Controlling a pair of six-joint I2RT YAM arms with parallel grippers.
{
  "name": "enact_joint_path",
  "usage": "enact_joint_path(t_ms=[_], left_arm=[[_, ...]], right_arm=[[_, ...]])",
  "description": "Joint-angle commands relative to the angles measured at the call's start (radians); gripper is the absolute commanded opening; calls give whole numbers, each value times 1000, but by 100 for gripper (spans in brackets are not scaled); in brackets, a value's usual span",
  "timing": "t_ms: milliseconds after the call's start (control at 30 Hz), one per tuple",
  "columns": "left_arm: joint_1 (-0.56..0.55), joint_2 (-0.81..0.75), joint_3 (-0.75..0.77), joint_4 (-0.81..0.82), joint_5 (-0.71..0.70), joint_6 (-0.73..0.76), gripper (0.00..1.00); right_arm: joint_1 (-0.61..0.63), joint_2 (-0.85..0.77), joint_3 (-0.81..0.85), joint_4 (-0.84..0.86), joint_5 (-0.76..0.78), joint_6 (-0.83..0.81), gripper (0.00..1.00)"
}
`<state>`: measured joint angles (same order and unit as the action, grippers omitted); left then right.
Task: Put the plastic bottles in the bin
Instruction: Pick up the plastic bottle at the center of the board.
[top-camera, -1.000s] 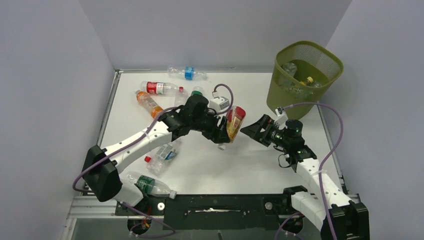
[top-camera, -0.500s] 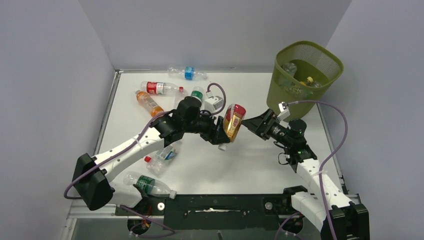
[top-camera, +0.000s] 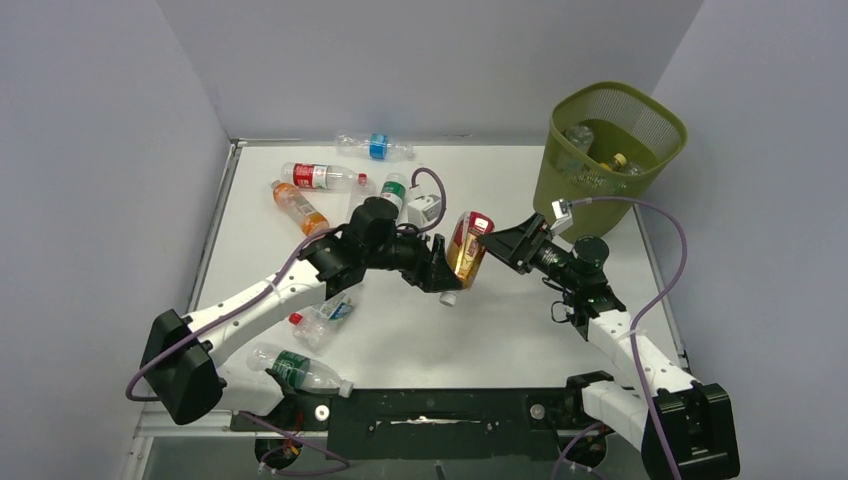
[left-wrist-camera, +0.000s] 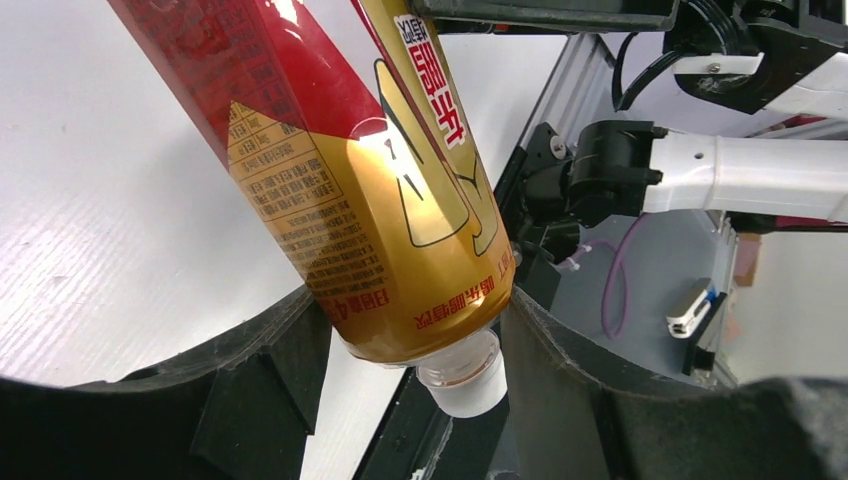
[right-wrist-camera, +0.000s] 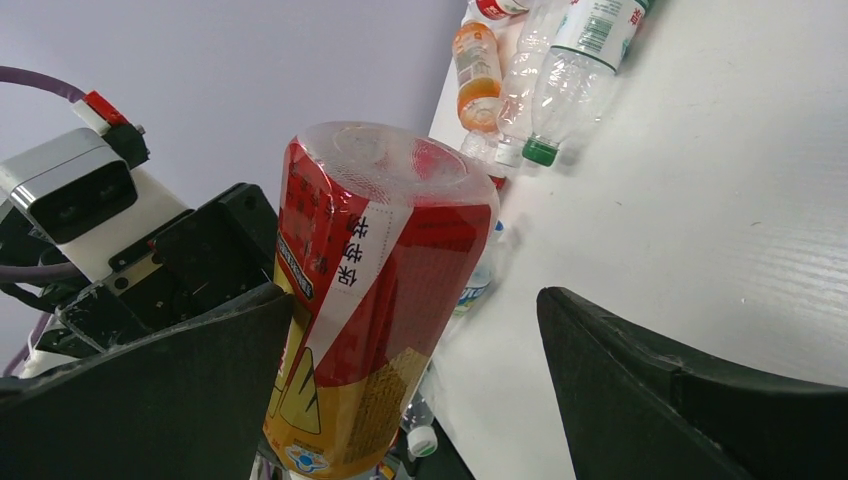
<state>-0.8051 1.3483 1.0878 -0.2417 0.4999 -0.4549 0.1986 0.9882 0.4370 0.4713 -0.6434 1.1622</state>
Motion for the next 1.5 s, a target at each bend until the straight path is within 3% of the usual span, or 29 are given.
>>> enact_joint_path(t_ms=[0, 433, 567, 767, 967, 1100, 1467], left_arm=[[-1, -53, -13, 182, 122, -70, 38], [6, -54, -146, 479, 263, -279, 38], [8, -41, -160, 515, 284, -309, 38], [18, -54, -130, 373, 198, -233, 42], [51, -81, -82, 193, 112, -133, 59], [97, -130, -81, 152, 103, -122, 81], [222, -256, -60, 28, 89, -59, 84]], right_arm=[[16, 18, 45, 90, -19, -5, 98], [23, 23, 39, 174, -34, 21, 99], [26, 21, 36, 196, -40, 26, 86], [26, 3, 52, 164, -42, 11, 66], [25, -31, 162, -26, -23, -93, 62], [8, 1, 288, -164, -29, -181, 61], [-252, 200, 733, -407, -133, -342, 59]])
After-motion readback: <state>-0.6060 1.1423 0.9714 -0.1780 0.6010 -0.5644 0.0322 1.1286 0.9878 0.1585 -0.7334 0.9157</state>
